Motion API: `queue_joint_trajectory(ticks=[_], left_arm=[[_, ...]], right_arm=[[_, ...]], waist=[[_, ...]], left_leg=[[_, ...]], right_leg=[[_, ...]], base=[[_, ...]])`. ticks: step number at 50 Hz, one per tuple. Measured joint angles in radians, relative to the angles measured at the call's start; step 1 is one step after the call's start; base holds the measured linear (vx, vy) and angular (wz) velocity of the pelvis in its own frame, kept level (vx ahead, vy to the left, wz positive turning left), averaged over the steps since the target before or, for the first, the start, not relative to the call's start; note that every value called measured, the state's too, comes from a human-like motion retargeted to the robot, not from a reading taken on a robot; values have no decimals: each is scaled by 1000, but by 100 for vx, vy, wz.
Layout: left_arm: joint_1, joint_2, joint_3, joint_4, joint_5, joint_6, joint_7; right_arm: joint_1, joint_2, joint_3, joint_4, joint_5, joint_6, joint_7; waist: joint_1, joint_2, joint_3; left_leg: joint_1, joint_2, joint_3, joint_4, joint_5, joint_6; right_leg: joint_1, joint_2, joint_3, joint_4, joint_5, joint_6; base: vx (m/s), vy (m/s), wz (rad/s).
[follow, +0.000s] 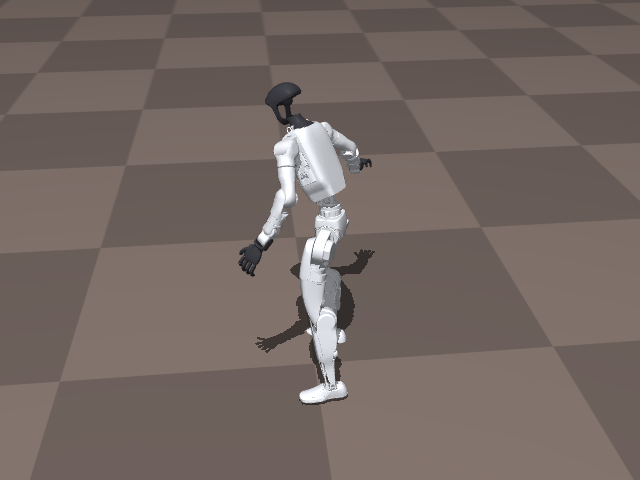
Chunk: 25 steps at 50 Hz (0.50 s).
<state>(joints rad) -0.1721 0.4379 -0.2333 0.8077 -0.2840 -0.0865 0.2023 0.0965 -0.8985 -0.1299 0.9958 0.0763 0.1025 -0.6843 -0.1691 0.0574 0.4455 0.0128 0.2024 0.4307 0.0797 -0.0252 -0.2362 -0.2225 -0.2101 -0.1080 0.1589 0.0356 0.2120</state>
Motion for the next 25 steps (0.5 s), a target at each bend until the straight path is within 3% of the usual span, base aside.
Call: queue_joint_trajectory(ticks=[7, 13, 15, 17, 25], left_arm=[[10, 33, 3, -84, -29, 8, -23], [30, 72, 3, -168, -96, -3, -45], [47, 88, 2, -193, -35, -16, -91], [30, 95, -10, -228, -94, -12, -47], [39, 104, -23, -447, -105, -53, 10]], right_arm=[[238, 135, -301, 165, 287, 2, 48], [310, 173, -393, 226, 366, 22, 81], [324, 196, -434, 239, 340, 6, 123], [317, 193, -398, 248, 398, 33, 114], [273, 192, -334, 248, 484, 33, 149]], waist=[[-153, -7, 24], [-227, -53, 64], [-253, -67, 70], [-247, -77, 74], [-199, -82, 74]], left_leg=[[25, 39, 97, 72, -29, 8], [37, 54, 182, 137, -62, 11], [-27, 108, 190, 286, -147, 42], [-39, 67, 197, 243, -110, 17], [-292, 42, 153, 427, -180, 53]], right_leg=[[-3, 46, 80, -22, 4, 5], [-27, 65, 157, -29, 24, 23], [-88, 76, 140, 72, -29, 50], [-95, 55, 186, -6, 32, 29], [-260, -29, 189, -7, 91, 41]], base=[[5, -5, -77], [-4, 3, -76], [-8, 5, -30], [-18, 18, -35], [-22, 20, 27]])
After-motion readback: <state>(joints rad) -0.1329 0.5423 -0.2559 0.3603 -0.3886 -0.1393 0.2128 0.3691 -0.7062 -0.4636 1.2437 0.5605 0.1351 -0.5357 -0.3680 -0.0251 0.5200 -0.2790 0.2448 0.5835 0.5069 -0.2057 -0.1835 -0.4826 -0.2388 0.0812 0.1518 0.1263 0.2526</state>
